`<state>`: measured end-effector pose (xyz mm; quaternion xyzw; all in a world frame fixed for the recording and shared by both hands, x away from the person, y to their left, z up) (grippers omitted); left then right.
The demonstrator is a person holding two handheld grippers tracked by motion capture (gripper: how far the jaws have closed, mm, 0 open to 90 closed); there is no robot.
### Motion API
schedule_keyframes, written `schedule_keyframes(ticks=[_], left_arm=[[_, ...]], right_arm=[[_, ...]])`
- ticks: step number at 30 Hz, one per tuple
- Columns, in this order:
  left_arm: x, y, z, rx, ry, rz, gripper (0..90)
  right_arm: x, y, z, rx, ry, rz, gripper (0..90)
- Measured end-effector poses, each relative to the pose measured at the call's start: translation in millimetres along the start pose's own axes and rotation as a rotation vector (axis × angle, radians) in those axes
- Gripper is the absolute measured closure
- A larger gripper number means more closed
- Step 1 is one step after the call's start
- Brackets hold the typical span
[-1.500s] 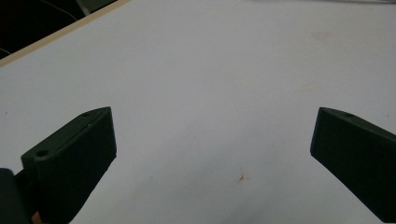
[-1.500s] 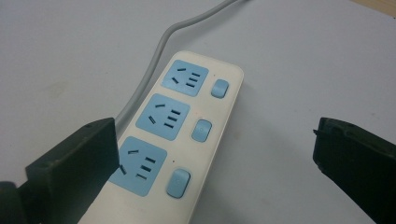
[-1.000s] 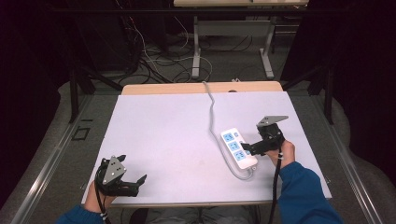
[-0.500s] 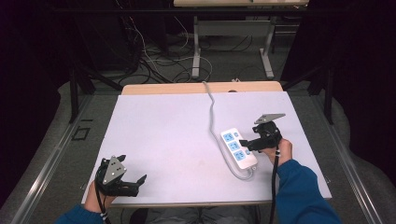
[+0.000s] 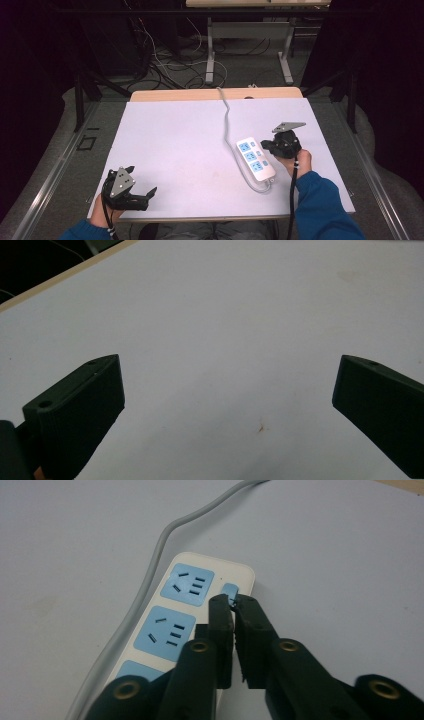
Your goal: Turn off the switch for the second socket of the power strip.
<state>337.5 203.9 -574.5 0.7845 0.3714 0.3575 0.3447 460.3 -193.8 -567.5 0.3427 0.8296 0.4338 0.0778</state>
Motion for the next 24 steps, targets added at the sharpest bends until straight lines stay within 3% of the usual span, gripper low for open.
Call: schedule_keyframes(ticks=[10, 24], left_arm=[[0.1, -0.3, 0.1, 0.003, 0.001, 0.0, 0.3], [0.2, -0.3, 0.1, 0.002, 0.002, 0.001, 0.3]], right_arm=[[1.6, -0.1, 5.3, 0.014, -0.041, -0.011, 90.0], [6.9, -8.5, 18.1, 0.073, -0.056, -0.028, 90.0]])
Point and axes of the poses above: each handheld gripper's, and its own axes: z roughly forward along the jaws, y roughly out of its top, x roughly to its left, the point moved 10 cm from there along z, roughly forward along the jaws, and after that the axes turned 13 degrees about y, right-handed, at the moved point
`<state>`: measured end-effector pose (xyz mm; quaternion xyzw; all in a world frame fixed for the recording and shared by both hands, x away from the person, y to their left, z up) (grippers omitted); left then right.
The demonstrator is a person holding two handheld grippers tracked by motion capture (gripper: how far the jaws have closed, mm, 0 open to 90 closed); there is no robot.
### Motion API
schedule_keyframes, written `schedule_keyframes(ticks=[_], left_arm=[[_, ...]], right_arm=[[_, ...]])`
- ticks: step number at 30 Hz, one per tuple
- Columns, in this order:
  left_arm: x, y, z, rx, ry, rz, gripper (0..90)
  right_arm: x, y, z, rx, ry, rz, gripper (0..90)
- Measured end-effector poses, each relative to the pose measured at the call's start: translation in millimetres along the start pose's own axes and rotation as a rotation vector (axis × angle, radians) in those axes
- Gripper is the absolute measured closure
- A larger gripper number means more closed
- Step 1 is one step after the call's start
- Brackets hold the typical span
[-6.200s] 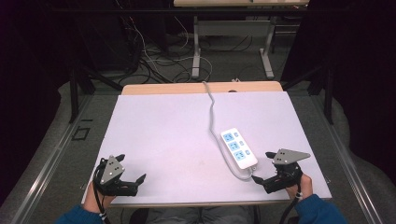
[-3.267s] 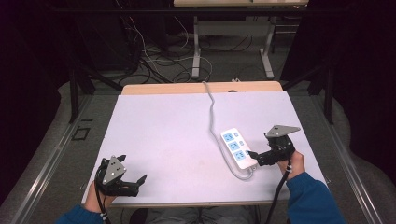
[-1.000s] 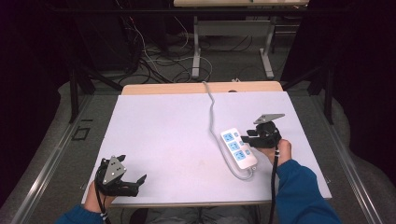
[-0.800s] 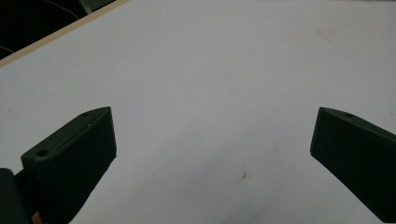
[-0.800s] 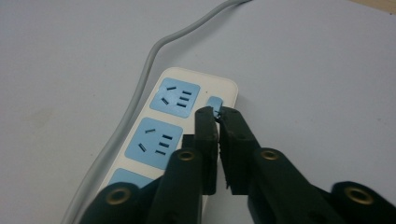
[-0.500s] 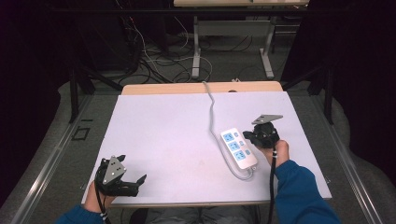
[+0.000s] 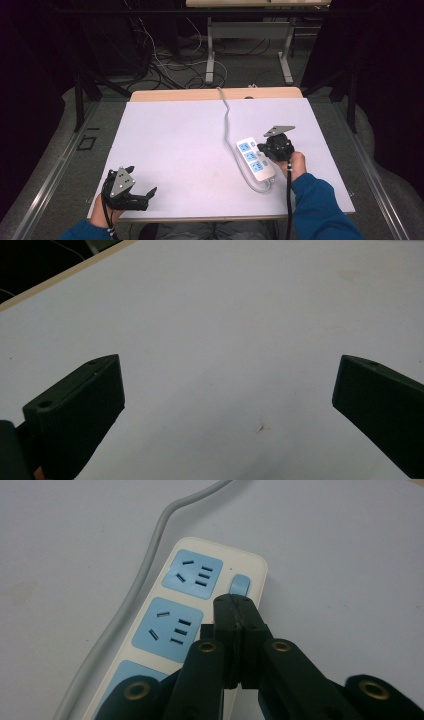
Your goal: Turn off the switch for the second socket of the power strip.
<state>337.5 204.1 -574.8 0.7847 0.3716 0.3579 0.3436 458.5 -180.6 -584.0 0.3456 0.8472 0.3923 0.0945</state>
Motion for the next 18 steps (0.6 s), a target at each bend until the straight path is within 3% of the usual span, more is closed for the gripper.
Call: schedule_keyframes(ticks=[18], left_arm=[[0.3, -0.1, 0.3, 0.0, 0.0, 0.005, 0.3]], right_arm=[[-0.4, -7.7, 9.6, 0.051, -0.02, -0.027, 90.0]])
Point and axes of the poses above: each handheld gripper's, and its own axes: z roughly forward along the jaws, y roughly out of its top, x roughly to its left, the point moved 10 cm from there along z, roughly forward along the jaws, and after that the axes turned 13 degrees about y, right-handed, at the moved point
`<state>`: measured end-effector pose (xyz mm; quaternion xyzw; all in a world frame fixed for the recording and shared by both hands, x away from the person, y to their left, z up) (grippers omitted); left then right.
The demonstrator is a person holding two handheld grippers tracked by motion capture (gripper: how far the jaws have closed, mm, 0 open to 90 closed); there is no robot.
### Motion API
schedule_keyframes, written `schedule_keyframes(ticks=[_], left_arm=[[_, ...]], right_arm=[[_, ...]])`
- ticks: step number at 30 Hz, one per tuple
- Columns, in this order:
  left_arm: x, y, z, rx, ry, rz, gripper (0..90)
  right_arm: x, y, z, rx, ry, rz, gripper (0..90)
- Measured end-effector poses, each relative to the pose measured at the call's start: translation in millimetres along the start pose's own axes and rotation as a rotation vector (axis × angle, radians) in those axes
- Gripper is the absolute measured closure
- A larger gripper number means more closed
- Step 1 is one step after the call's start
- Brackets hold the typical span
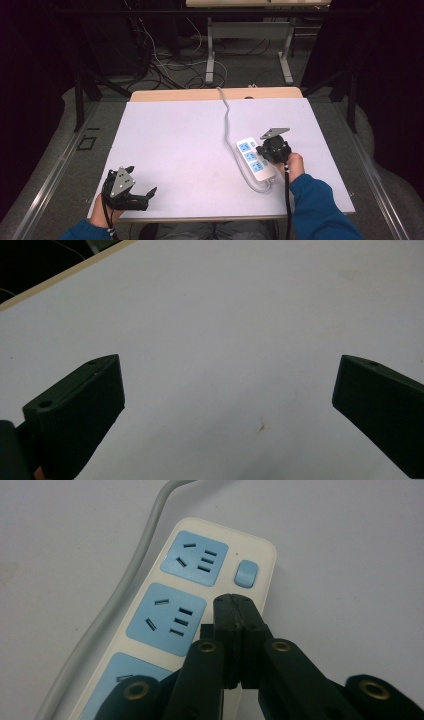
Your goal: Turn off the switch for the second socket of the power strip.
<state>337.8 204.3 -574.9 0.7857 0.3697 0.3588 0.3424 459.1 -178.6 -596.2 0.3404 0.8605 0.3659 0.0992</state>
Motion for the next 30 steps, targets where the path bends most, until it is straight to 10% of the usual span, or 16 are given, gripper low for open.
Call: schedule_keyframes(ticks=[30], left_arm=[[-0.4, -1.0, 0.5, 0.01, 0.006, -0.001, 0.3]], right_arm=[[-0.1, -3.4, 1.9, -0.01, -0.007, 0.029, 90.0]])
Point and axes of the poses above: each handheld gripper's, and its own axes: z roughly forward along the jaws, y roughly out of its top, x roughly to its left, the point moved 10 cm from there along z, roughly forward along the jaws, and after that the axes turned 13 degrees about y, right-handed, at the moved point
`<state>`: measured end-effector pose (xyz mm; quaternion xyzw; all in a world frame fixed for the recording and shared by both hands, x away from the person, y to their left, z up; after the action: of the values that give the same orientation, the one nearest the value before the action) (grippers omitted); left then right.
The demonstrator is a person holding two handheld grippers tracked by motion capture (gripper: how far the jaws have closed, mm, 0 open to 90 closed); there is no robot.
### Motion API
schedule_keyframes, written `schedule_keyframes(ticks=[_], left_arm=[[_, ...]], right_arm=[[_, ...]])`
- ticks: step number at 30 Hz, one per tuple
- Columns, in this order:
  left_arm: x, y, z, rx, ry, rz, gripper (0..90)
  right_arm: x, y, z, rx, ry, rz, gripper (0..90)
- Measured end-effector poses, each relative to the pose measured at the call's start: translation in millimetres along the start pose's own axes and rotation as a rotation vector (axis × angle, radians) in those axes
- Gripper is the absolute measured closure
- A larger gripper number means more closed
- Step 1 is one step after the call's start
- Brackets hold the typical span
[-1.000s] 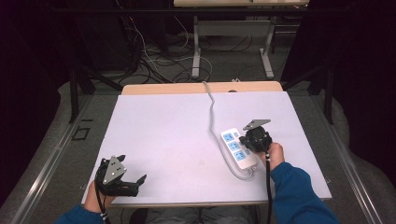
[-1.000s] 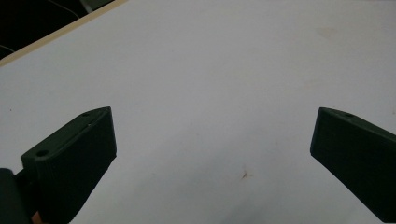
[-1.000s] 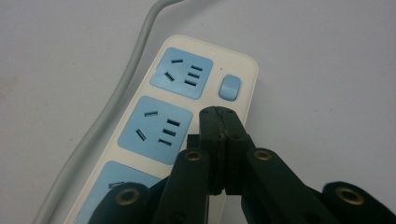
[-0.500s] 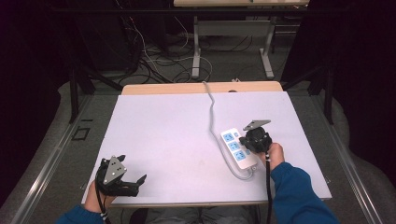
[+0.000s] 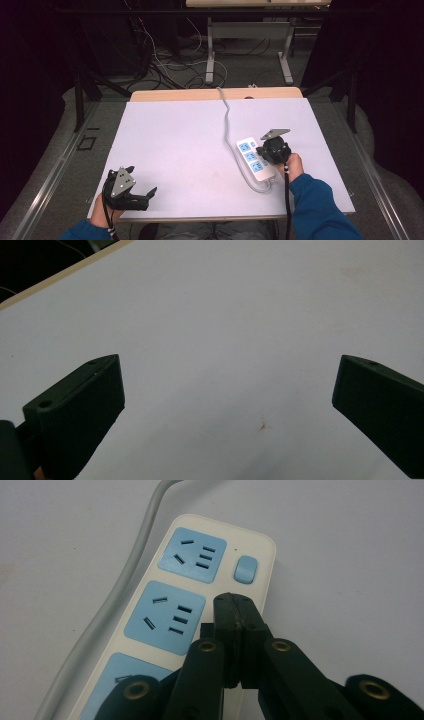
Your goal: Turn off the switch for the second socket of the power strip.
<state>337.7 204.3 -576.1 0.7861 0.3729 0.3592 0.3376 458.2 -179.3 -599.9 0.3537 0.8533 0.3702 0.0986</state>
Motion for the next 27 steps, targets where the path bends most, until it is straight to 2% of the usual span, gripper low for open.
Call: schedule_keyframes(ticks=[14, 15, 16, 27], left_arm=[[-0.1, 0.0, 0.3, 0.001, 0.001, -0.002, 0.4], [-0.1, 0.0, 0.2, 0.001, 0.001, -0.002, 0.4], [-0.1, 0.0, 0.2, 0.001, 0.001, -0.002, 0.3], [0.1, -0.1, 0.2, 0.001, 0.003, -0.002, 0.4]], right_arm=[[0.8, -0.8, 0.1, -0.001, 0.008, 0.003, 90.0], [0.3, 0.5, 1.0, -0.018, 0.007, -0.003, 90.0], [0.7, -0.9, 0.0, 0.0, 0.004, 0.005, 90.0], [0.2, -0.6, 0.4, -0.005, -0.004, 0.003, 90.0]])
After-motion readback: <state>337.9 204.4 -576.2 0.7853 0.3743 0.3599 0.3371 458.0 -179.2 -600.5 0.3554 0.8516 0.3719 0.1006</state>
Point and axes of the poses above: each handheld gripper's, and its own axes: z roughly forward along the jaws, y roughly out of its top, x roughly to its left, the point moved 10 cm from there along z, roughly forward along the jaws, and after that the axes turned 13 degrees about y, right-handed, at the moved point
